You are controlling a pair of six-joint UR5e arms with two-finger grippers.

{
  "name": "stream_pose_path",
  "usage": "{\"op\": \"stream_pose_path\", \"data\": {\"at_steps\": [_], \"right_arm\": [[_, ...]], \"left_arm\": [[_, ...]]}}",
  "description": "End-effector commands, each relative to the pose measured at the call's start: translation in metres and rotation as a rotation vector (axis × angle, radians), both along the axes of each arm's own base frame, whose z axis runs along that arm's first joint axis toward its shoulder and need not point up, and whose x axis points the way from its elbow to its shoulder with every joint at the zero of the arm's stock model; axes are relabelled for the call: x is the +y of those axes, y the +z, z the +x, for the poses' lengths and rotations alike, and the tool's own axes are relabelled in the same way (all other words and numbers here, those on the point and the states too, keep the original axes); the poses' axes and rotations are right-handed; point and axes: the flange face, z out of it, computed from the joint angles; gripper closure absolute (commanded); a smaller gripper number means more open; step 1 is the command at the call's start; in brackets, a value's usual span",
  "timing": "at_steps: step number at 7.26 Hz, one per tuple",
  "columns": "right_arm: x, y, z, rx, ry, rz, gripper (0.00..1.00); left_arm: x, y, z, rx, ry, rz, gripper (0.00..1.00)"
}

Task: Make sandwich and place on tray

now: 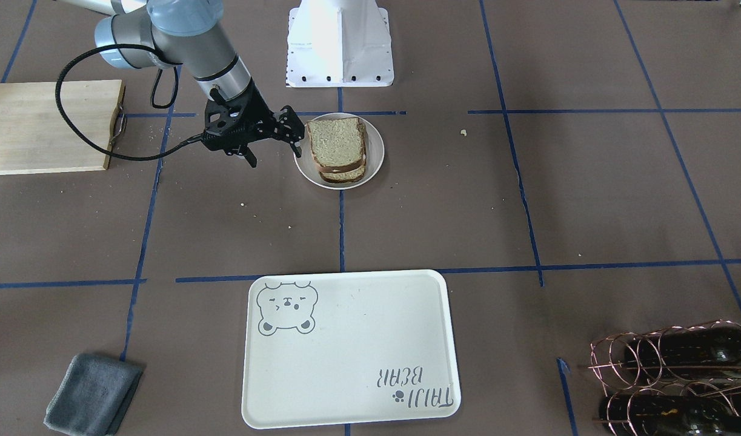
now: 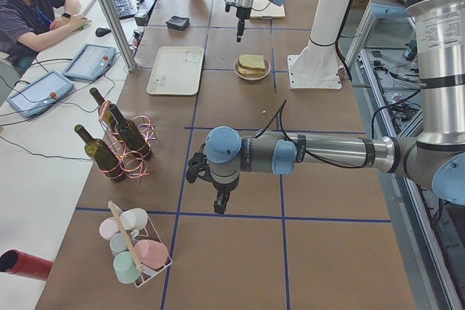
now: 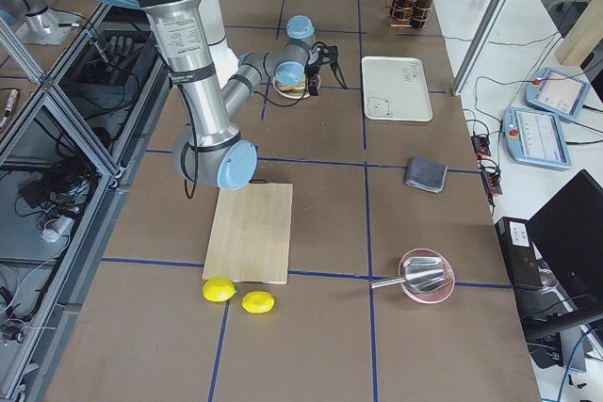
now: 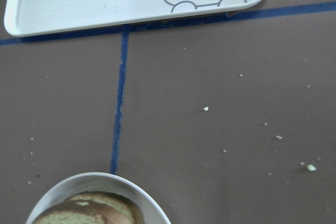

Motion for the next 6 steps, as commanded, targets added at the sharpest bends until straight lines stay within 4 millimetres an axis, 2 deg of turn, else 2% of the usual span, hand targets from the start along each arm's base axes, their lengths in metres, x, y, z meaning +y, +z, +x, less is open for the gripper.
{"op": "stream_pose_path", "data": {"at_steps": [1, 2, 3, 5, 6], "right_arm": [[-0.050, 0.020, 0.055, 0.145, -0.084, 0.034, 0.00], [-0.072, 0.029, 0.088, 0.166, -0.132, 0.065, 0.00], [-0.088, 0.050, 0.121, 0.207, -0.166, 0.075, 0.00], [-0.111, 0.125, 0.209, 0.303, -0.238, 0.153, 0.00], [-0.111, 0.172, 0.265, 0.343, -0.288, 0.183, 0.00]], "left_arm": [[-0.006, -0.014, -0.006, -0.081, -0.007, 0.080, 0.00], [-0.012, -0.016, -0.012, -0.180, -0.024, 0.153, 0.00], [-0.014, -0.020, -0.012, -0.183, -0.028, 0.180, 0.00], [-0.021, -0.033, -0.012, -0.178, -0.039, 0.279, 0.00], [-0.023, -0.037, -0.012, -0.175, -0.041, 0.322, 0.00]]}}
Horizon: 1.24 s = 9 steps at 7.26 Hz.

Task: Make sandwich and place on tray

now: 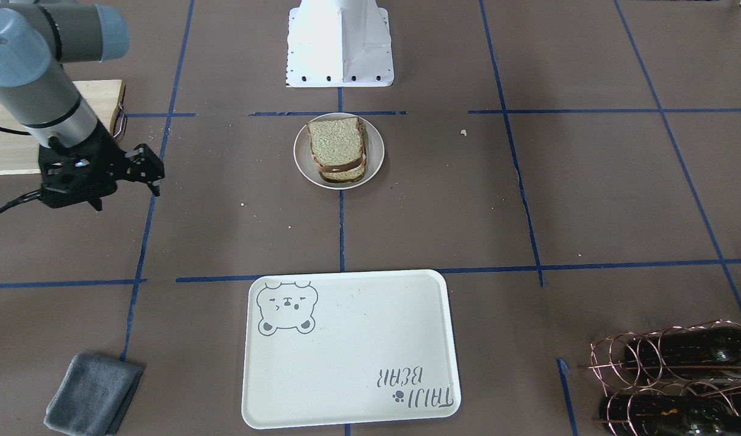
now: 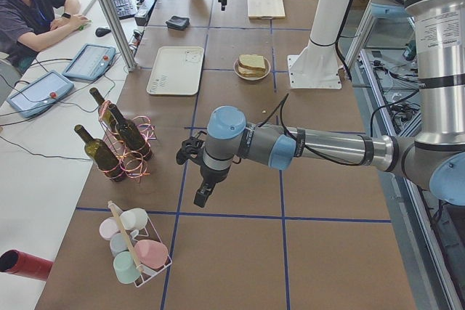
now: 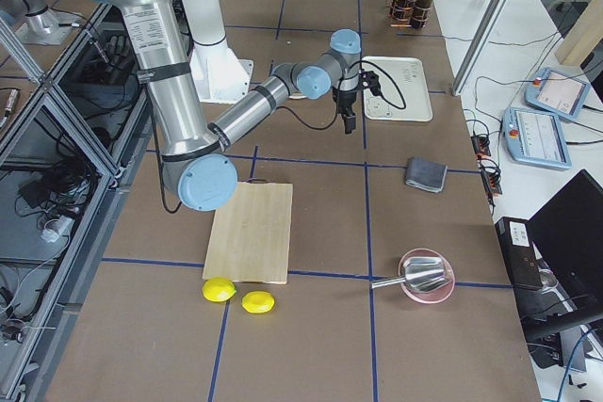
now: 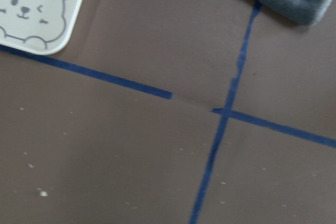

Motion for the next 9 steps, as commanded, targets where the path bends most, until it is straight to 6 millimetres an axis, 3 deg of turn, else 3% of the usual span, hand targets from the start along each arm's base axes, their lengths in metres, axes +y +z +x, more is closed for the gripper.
{"op": "stream_pose_path", "data": {"at_steps": [1, 3, 4, 5, 6, 7, 9], "right_arm": [[0.006, 0.093, 0.120, 0.055, -0.117, 0.054, 0.00], [0.049, 0.177, 0.230, 0.066, -0.147, 0.040, 0.00], [0.087, 0.225, 0.280, 0.082, -0.105, -0.025, 0.00], [0.118, 0.251, 0.304, 0.083, -0.061, -0.087, 0.00], [0.140, 0.268, 0.310, 0.084, -0.046, -0.134, 0.00], [0.143, 0.270, 0.314, 0.082, -0.031, -0.146, 0.00], [0.143, 0.274, 0.314, 0.085, -0.027, -0.158, 0.00]], "left_arm": [[-0.004, -0.009, 0.000, 0.001, 0.001, 0.099, 0.00], [-0.006, -0.016, 0.003, 0.022, 0.007, 0.143, 0.00], [-0.013, -0.023, 0.008, 0.061, -0.015, 0.112, 0.00], [-0.015, -0.028, 0.021, 0.098, -0.041, 0.070, 0.00], [-0.023, -0.040, 0.049, 0.148, -0.029, 0.034, 0.00], [-0.031, -0.054, 0.084, 0.193, -0.020, -0.014, 0.00], [-0.054, -0.113, 0.189, 0.264, 0.081, -0.017, 0.00]]}}
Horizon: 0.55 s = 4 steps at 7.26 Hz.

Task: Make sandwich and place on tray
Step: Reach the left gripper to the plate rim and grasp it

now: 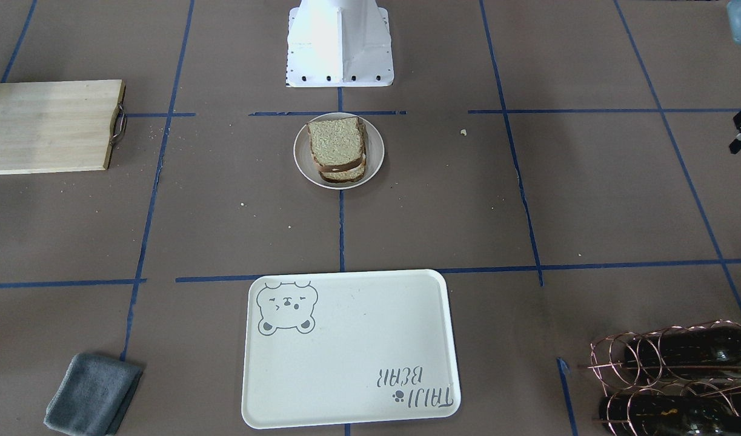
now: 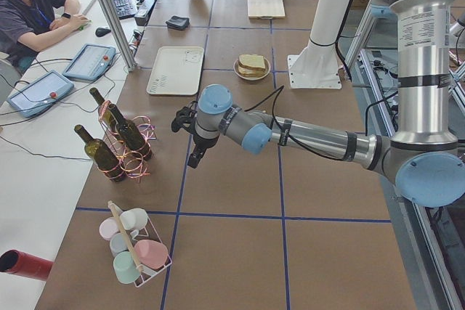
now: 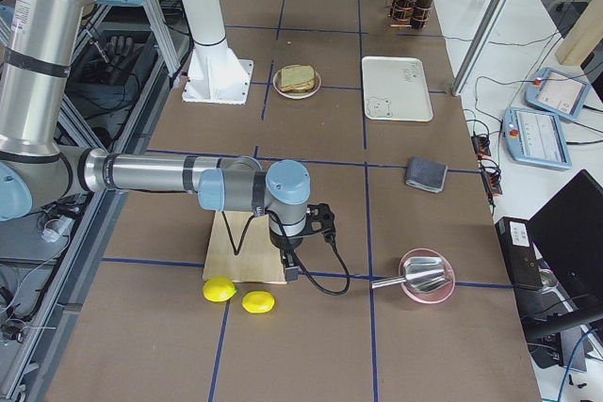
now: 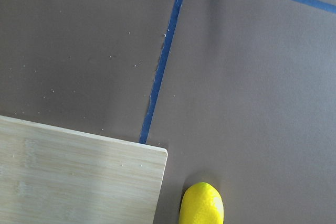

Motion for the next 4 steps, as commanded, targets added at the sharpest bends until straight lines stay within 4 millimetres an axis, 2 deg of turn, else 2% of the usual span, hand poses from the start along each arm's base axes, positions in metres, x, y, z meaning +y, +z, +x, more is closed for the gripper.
{"op": "stream_pose_path", "data": {"at_steps": [1, 2, 3, 4], "right_arm": [[0.003, 0.009, 0.002, 0.004, 0.005, -0.019, 0.00], [0.002, 0.008, 0.002, 0.004, 0.006, -0.016, 0.00], [0.002, 0.008, 0.004, 0.003, 0.012, -0.013, 0.00], [0.002, 0.007, 0.005, 0.003, 0.015, -0.013, 0.00]], "left_arm": [[-0.021, -0.064, 0.089, 0.079, 0.071, 0.011, 0.00], [-0.048, -0.106, 0.111, 0.123, 0.084, 0.106, 0.00], [-0.053, -0.125, 0.121, 0.168, 0.052, 0.083, 0.00], [-0.046, -0.134, 0.136, 0.213, 0.070, 0.135, 0.00]]}}
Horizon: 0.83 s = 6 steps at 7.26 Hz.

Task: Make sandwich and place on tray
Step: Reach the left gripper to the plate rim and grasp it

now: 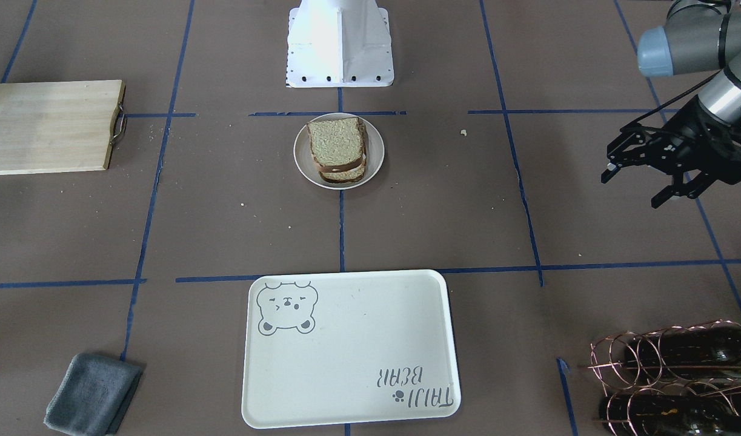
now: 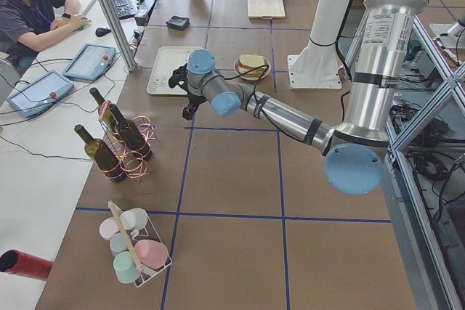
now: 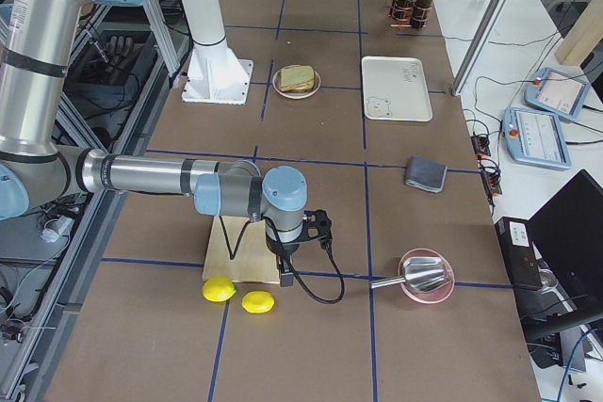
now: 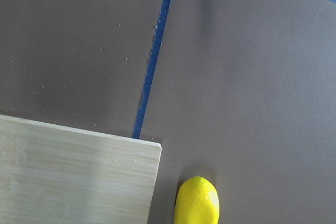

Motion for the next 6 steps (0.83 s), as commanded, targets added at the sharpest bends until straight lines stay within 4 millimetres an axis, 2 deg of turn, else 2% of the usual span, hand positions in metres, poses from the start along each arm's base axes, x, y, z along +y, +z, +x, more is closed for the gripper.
{"op": "stream_pose_path", "data": {"at_steps": [1, 2, 3, 4, 5, 6], "right_arm": [[-0.001, -0.001, 0.001, -0.002, 0.004, 0.003, 0.00], [-0.003, -0.002, 0.001, -0.002, 0.006, 0.003, 0.00], [-0.001, 0.004, 0.000, -0.009, 0.005, -0.008, 0.00], [0.002, 0.010, -0.001, -0.031, 0.003, -0.017, 0.00], [0.001, 0.010, -0.001, -0.028, 0.003, -0.018, 0.00], [0.002, 0.015, -0.002, -0.030, 0.003, -0.026, 0.00]], "left_arm": [[0.015, -0.022, 0.034, 0.090, 0.019, 0.066, 0.00], [0.043, -0.039, 0.084, 0.153, 0.059, 0.037, 0.00], [0.066, -0.059, 0.136, 0.208, 0.066, -0.122, 0.00], [0.088, -0.069, 0.169, 0.211, 0.028, -0.161, 0.00], [0.108, -0.070, 0.201, 0.214, -0.026, -0.236, 0.00], [0.125, -0.077, 0.227, 0.234, -0.088, -0.347, 0.00]]}}
